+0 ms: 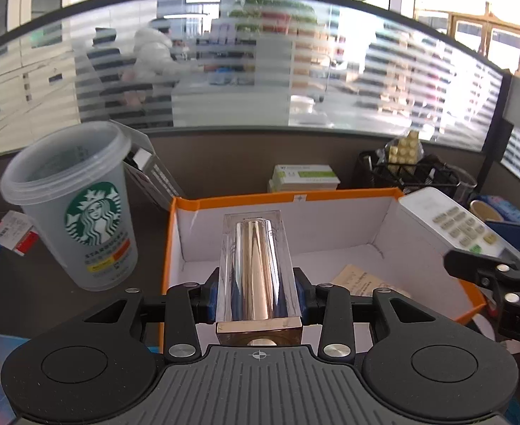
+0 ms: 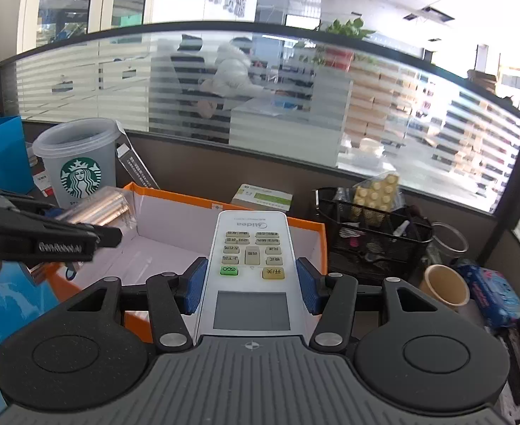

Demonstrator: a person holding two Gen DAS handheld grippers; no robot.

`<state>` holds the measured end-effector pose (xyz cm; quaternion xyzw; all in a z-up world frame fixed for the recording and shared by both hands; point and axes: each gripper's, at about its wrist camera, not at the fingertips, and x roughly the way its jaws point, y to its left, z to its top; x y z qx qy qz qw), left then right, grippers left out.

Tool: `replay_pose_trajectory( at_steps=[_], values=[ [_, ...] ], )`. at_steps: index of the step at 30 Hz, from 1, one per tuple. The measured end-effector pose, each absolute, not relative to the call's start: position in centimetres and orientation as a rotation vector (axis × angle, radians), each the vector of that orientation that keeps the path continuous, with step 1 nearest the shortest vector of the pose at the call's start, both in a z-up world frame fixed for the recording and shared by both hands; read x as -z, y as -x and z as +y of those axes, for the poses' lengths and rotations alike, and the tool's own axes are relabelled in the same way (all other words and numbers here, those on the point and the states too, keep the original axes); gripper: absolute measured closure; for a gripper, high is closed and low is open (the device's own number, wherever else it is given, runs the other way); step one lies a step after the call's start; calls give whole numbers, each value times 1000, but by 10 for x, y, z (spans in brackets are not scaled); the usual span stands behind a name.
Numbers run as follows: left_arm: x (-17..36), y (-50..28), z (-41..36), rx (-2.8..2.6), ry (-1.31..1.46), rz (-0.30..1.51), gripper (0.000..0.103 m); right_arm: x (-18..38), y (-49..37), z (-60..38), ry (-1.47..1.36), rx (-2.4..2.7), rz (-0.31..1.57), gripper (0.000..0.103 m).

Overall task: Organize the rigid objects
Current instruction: 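Lower into the box and open left gripper while right gripper releases the remote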

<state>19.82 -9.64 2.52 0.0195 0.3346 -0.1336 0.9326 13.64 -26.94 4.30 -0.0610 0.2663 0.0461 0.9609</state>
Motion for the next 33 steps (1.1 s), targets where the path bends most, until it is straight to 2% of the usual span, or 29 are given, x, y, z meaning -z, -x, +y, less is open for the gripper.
replay_pose_trajectory(
  at_steps=[16,33],
  values=[
    [23,-262,-143,305,-76,849,67,14,-220,-267,154,-79,712,52],
    [40,-257,-165,299,-155,852,67,47,-233,-256,302,-33,792,52]
  ],
)
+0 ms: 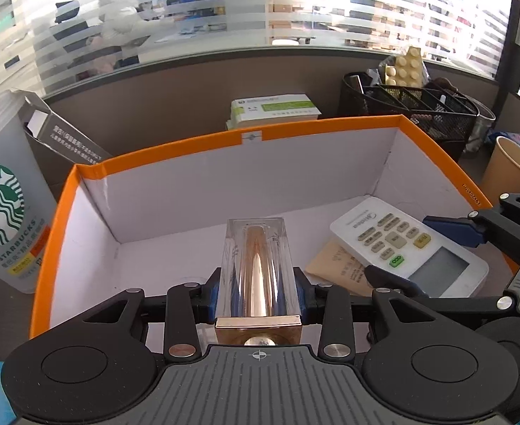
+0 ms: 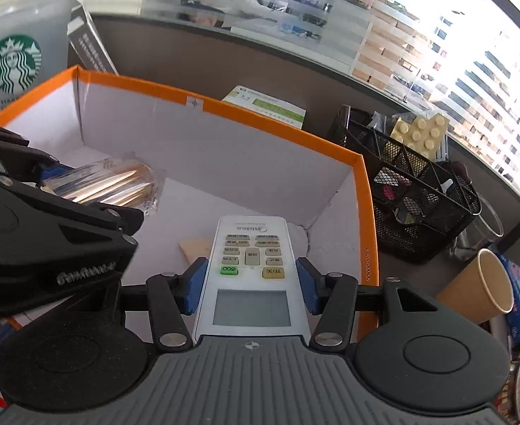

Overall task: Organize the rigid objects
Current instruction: 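Lower into the box and open left gripper while right gripper releases the remote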

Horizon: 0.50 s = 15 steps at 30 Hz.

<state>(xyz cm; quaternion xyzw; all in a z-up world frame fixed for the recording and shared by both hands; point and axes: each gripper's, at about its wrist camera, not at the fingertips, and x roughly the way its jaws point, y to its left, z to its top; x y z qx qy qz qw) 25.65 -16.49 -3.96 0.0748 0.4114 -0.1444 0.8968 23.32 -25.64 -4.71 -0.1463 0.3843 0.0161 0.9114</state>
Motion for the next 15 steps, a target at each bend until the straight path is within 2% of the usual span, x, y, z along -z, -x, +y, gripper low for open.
replay_pose_trajectory(
  at_steps=[15],
  values=[
    [42,-264,-169,286,-160,895,67,51,-244,-250,395,-39,854,51]
  ],
)
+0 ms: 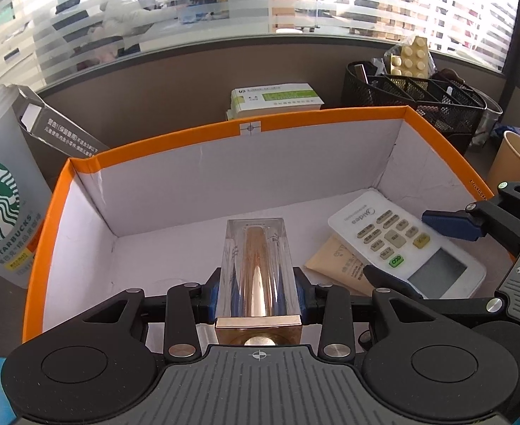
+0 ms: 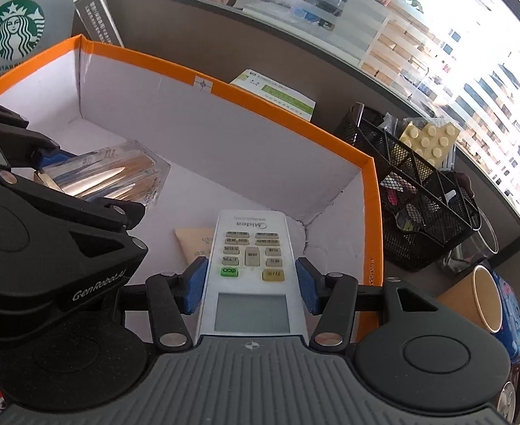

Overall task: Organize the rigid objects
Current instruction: 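Lower into the box and open left gripper while right gripper releases the remote, then withdraw both grippers from the box toward the remaining desk items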

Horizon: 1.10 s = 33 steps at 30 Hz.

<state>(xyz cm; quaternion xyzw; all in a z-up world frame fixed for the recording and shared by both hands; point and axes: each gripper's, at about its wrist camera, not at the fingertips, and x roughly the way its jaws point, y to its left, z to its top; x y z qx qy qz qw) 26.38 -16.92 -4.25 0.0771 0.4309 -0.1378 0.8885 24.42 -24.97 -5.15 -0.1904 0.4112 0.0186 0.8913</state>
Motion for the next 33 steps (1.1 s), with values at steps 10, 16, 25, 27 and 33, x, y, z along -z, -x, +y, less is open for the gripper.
replay_pose_trajectory(
  at_steps=[10,16,25,27,33],
  values=[
    [40,-262,-168,284,-166,877,62,51,-242,-249,394,-38,858,50],
    [34,-255,-167,282,-175,840,53,47,-238,-248,410,-29,848,49],
    [12,-235,-163,286,-183,776,51,30,-223,-241,433,-14,810,45],
    [6,-228,-160,282,-186,756,48,24,-218,-239,434,-12,797,44],
    [-14,-201,-147,267,-191,678,35,7,-193,-231,446,5,741,39]
  ],
)
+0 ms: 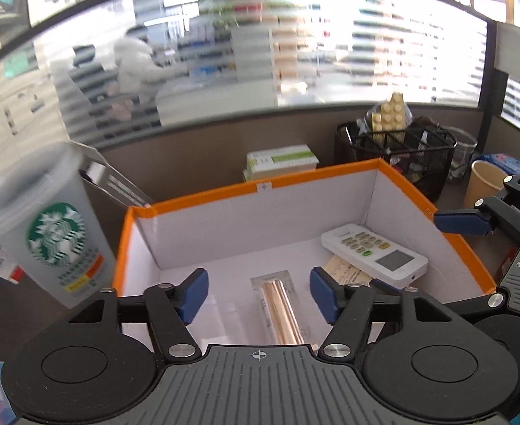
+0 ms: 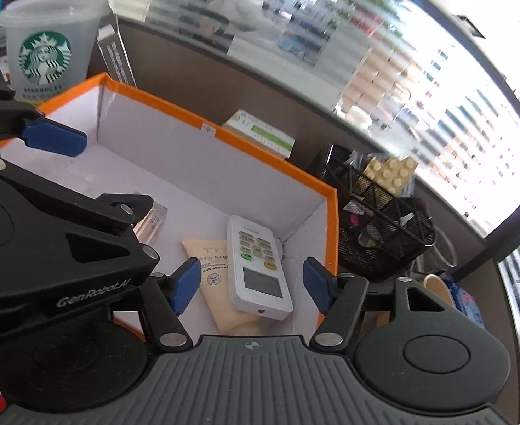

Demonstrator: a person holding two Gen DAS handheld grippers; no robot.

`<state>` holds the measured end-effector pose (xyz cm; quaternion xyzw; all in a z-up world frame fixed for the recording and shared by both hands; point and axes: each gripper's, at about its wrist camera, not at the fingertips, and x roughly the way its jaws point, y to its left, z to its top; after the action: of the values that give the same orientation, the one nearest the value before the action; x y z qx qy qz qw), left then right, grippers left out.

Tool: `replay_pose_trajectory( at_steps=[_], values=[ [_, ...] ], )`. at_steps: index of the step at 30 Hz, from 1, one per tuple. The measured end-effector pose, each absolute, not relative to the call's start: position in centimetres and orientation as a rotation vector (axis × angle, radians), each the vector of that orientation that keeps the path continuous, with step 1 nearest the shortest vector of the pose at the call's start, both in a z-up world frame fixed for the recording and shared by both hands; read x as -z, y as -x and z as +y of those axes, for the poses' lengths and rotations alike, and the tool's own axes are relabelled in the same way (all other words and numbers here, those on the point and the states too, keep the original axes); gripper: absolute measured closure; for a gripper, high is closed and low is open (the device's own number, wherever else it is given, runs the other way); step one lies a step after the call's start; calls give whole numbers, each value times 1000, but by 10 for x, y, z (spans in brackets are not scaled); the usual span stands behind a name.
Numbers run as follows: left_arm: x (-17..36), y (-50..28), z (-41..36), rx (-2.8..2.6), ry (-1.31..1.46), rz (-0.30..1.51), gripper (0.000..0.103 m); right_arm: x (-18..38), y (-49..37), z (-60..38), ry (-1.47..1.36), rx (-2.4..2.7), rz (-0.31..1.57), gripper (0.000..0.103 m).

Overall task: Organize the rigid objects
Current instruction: 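Withdraw both grippers from the box toward the remaining desk items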

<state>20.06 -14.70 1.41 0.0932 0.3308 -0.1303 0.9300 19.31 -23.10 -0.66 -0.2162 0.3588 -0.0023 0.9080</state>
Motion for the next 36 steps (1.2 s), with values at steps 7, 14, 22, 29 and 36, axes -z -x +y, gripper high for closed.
replay_pose_trajectory(
  at_steps=[7,14,22,29,36],
  values=[
    [-32,-163,-125,242,-192,572,9,-6,-156,-213,472,-5,674,23],
    [-37,-134,-99,233,-162,545,1,-17,-118,-192,517,-4,593,5],
    [-17,-100,-51,210,-107,533,0,-25,-56,-217,320,3,457,0],
    [21,-88,-21,187,-67,593,0,17,-24,-259,59,17,523,0],
    [53,-71,-21,202,-110,612,0,59,-9,-274,49,105,577,3]
  ],
)
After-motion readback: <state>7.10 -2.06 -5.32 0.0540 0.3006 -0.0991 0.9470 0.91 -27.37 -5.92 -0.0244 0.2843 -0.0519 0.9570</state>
